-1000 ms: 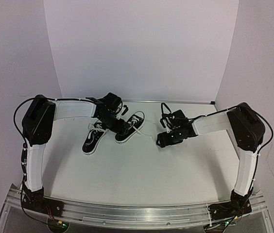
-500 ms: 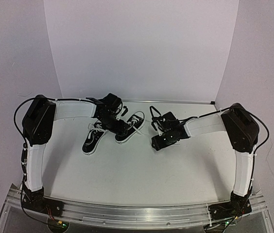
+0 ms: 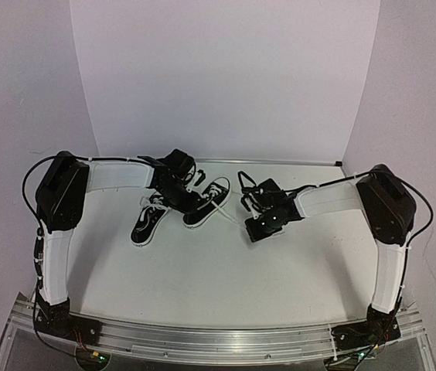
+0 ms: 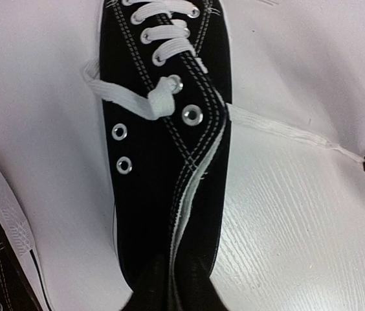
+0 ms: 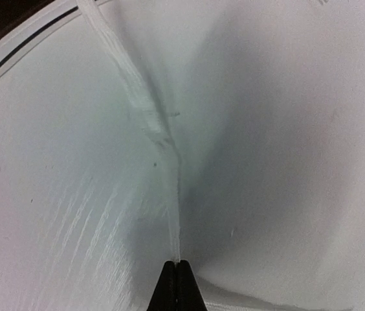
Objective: Tie the shoes
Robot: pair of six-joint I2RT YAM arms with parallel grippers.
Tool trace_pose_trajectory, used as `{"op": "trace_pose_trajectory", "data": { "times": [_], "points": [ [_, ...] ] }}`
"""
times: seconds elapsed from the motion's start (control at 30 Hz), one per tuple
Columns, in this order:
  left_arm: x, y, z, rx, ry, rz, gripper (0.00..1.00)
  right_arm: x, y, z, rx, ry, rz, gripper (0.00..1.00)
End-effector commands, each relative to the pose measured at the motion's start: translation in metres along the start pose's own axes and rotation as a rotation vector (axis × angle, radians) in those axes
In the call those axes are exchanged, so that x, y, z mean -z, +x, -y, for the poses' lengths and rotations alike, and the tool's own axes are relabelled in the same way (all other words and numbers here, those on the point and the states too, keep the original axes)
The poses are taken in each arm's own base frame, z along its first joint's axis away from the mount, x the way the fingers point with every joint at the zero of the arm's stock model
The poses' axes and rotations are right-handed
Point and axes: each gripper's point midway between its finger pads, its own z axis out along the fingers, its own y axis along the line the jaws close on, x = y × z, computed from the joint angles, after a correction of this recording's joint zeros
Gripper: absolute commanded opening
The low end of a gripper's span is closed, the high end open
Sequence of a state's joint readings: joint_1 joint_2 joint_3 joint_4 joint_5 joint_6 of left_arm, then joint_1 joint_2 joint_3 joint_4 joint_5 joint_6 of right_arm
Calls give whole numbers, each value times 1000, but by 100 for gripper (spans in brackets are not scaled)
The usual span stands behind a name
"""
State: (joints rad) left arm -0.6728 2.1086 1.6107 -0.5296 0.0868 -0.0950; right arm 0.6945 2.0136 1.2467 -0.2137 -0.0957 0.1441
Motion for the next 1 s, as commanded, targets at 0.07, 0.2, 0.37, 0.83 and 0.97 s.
{"op": "trace_pose_trajectory", "data": {
  "times": [0.07, 0.2, 0.37, 0.83, 0.97],
  "points": [
    [28, 2, 37, -38, 57, 38, 0, 87, -48, -14, -44, -72, 175, 0],
    [50, 9, 55, -5, 92, 74, 0, 131, -66, -11, -79, -63, 280, 0],
    [74, 32, 97, -47, 145, 93, 0, 174, -67, -12, -107, -102, 352, 0],
    [113, 96, 207, 54, 290, 151, 0, 191, 34, -30, -194, -296, 209, 0],
    [90, 120, 232, -36, 235, 94, 0, 178, 61, -24, -229, -275, 152, 0]
  ]
}}
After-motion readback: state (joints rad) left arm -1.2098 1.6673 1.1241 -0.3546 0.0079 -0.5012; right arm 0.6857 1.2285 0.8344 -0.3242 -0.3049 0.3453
